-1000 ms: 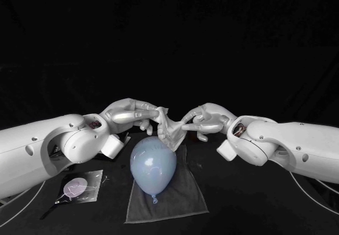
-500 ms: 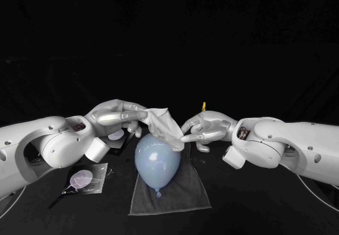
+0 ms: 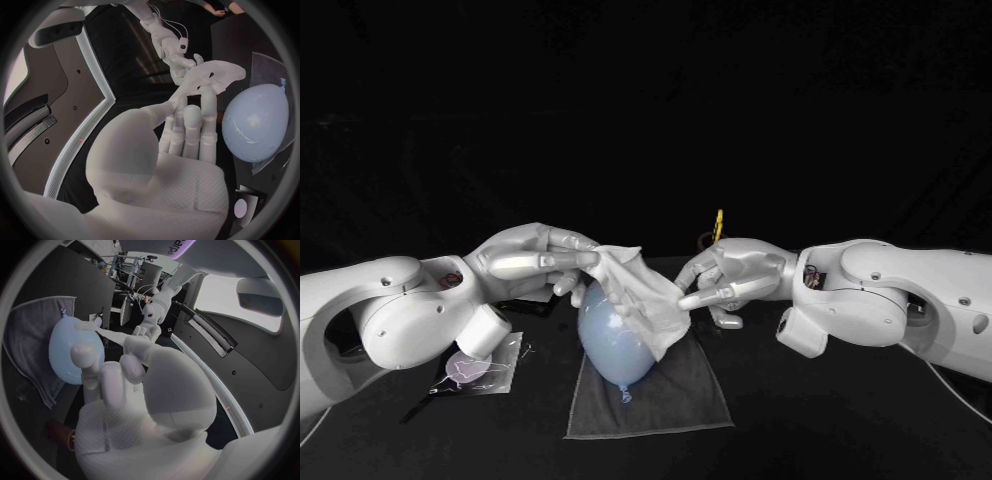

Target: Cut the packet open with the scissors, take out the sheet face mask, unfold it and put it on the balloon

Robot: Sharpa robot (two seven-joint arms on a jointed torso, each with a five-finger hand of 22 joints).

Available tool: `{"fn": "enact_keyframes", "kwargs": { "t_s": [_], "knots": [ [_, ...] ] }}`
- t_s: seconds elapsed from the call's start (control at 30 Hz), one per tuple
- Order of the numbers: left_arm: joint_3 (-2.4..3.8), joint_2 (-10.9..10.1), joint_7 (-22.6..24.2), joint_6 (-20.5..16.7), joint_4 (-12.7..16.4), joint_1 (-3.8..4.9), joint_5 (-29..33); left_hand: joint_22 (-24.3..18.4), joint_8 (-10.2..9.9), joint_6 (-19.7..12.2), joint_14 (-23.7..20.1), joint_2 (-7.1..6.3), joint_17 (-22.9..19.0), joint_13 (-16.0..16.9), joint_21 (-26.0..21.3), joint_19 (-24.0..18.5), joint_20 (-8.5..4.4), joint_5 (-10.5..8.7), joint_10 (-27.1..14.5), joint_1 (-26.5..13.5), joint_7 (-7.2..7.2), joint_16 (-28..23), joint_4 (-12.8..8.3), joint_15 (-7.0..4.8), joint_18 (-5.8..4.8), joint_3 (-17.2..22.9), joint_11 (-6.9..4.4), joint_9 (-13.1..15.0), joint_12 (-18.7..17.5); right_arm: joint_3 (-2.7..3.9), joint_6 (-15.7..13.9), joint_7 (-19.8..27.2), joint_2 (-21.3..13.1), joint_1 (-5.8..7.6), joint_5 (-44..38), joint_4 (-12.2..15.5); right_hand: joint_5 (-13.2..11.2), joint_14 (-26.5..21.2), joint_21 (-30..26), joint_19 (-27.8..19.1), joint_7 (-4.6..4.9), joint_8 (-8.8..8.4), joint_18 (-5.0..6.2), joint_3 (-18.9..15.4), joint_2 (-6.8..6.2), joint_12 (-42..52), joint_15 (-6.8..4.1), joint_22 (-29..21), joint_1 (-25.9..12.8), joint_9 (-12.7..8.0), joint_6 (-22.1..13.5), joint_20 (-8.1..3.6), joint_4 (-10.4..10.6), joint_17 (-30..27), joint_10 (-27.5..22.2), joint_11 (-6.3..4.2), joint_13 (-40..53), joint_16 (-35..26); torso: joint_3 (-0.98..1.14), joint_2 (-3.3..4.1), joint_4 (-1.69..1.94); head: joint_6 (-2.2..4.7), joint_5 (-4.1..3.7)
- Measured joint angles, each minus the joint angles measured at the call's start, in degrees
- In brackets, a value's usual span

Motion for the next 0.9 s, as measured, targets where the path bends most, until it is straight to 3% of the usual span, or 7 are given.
{"fn": "enact_keyframes", "kwargs": {
  "t_s": [0.23, 0.43, 0.57, 0.9],
  "knots": [
    [-0.02, -0.11, 0.48, 3.54, 1.37, -0.05, 0.09, 0.00, -0.25, 0.07, 0.63, -0.01, 0.71, 0.00, 0.08, 0.21, -0.21, 0.00, 0.22, 0.00, 0.07, 0.00, 0.00, -0.17, 0.62, 0.00, -0.21, 0.00, -0.01, 0.00, 4.39, 0.14, -0.85, 1.04, 2.47, 0.98, 0.00, 0.00, 0.00, 0.00, -0.22, -0.11, 0.51, 0.00, 0.00, 0.00, 0.00, 0.00, 0.00, 0.05, 0.06, 0.00, 0.00, -0.12, 0.00, 0.00, 0.04, 0.08, -0.20, -0.34, 0.15, 0.36, -0.05],
    [-0.10, 0.31, 0.72, 3.80, -0.48, -0.05, -0.36, -0.01, -0.27, 0.07, 0.70, -0.08, 0.28, -0.01, 0.08, 0.20, -0.20, 0.00, 0.22, 0.06, 0.07, 0.00, -0.19, -0.10, 0.67, 0.18, -0.21, 0.00, -0.24, -0.04, 4.85, -0.71, -0.01, 2.15, 2.99, 0.27, -0.09, 0.00, 0.00, 0.00, -0.24, -0.04, 0.51, 0.00, 0.00, 0.00, 0.00, -0.01, 0.00, 0.04, 0.07, 0.00, 0.00, -0.22, 0.00, 0.00, -0.05, 0.08, -0.36, -0.53, 0.16, -0.36, 0.27],
    [-0.42, 1.65, 0.73, 2.51, -3.60, -0.05, -1.52, 0.00, -0.36, 0.07, 0.70, -0.15, 0.28, -0.01, 0.08, 0.20, -0.20, 0.00, 0.22, -0.01, 0.08, 0.00, -0.19, -0.09, 0.66, 0.18, -0.21, 0.00, -0.25, -0.71, 2.69, -1.67, 2.19, 2.26, 1.87, -2.24, -0.11, 0.00, 0.00, 0.00, -0.25, 0.11, 0.50, -0.01, 0.00, 0.00, 0.00, 0.07, 0.00, 0.02, 0.06, 0.00, 0.00, -0.01, 0.00, 0.00, 0.00, 0.08, -0.39, -0.59, 0.16, -1.35, 0.57],
    [-1.37, 6.42, 0.68, -3.92, -11.06, -0.18, -3.84, 0.04, -0.14, 0.15, 0.70, -0.16, 0.37, -0.01, 0.08, 0.41, -0.41, 0.00, 0.21, -0.01, 0.15, 0.00, -0.19, -0.08, 0.63, 0.18, -0.21, 0.00, -0.25, -1.34, -8.71, -2.52, 9.13, 0.25, -3.26, -10.47, 0.07, 0.01, 0.00, 0.00, -0.33, 0.11, 0.47, -0.01, 0.23, 0.00, 0.00, 0.18, -0.23, 0.00, -0.05, 0.00, 0.01, 0.07, 0.00, 0.00, 0.00, 0.03, -0.46, -0.36, 0.18, -3.40, 1.18]
  ]
}}
